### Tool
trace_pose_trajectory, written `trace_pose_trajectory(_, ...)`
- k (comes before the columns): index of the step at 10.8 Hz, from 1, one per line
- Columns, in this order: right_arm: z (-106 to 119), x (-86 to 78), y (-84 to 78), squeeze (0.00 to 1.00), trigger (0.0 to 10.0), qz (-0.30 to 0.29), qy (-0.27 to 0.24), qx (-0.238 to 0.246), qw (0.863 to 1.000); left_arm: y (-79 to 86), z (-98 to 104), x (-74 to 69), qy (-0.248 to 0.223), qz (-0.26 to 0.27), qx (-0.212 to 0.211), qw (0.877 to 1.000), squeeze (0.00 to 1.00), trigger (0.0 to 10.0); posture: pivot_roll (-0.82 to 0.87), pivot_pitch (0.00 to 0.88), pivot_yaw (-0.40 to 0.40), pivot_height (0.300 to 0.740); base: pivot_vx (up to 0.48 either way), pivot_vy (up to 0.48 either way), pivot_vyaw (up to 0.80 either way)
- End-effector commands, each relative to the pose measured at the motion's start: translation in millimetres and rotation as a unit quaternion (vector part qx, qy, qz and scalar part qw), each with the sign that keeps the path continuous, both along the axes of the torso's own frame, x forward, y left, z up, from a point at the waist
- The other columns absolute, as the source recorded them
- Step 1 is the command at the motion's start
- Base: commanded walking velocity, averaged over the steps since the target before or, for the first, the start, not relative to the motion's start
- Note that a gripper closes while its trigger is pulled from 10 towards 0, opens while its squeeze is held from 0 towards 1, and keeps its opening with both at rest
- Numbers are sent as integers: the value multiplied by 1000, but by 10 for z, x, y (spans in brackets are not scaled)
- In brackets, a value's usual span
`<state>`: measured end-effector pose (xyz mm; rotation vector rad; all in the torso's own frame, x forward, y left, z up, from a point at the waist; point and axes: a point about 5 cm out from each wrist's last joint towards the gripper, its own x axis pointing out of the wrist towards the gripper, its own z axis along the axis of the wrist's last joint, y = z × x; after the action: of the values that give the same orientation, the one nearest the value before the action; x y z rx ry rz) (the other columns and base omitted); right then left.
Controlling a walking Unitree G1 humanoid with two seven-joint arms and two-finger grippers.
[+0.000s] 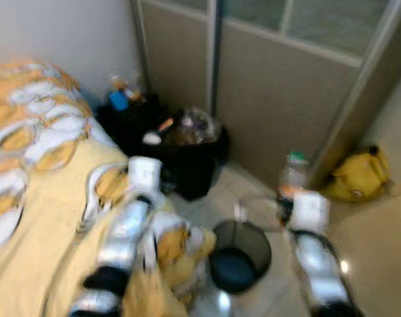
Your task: Clean up the room
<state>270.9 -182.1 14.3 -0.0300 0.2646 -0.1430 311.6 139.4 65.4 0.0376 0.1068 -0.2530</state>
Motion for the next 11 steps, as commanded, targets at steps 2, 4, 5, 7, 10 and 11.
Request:
trace_pose_trajectory(2,-73,43,-325,0,10000,-91,47,21,994,-270,96,22,14,-130,53,990,0,10000,55,0,76,740,0,0,0)
trace_pose_trajectory(4,-183,99,-355,0,10000,-105,103,64,987,-344,615,-45,-38,-305,157,939,0,10000,126,12,127,740,0,0,0)
trace_pose_trajectory(5,-204,103,-324,0,10000,-99,111,75,986,-441,751,-175,-42,-351,161,921,0,10000,143,31,129,740,0,0,0)
trace_pose_trajectory(7,-247,120,-252,0,10000,-81,140,90,983,-581,815,-633,0,-446,158,881,0,10000,193,155,114,740,0,0,0)
trace_pose_trajectory(10,-253,118,-321,0,10000,-96,159,52,981,-299,954,-816,55,-409,158,897,0,10000,307,285,123,740,0,0,0)
trace_pose_trajectory(11,-233,141,-318,0,10000,-98,153,57,982,-125,990,-928,77,-379,170,906,0,10000,349,333,136,740,0,0,0)
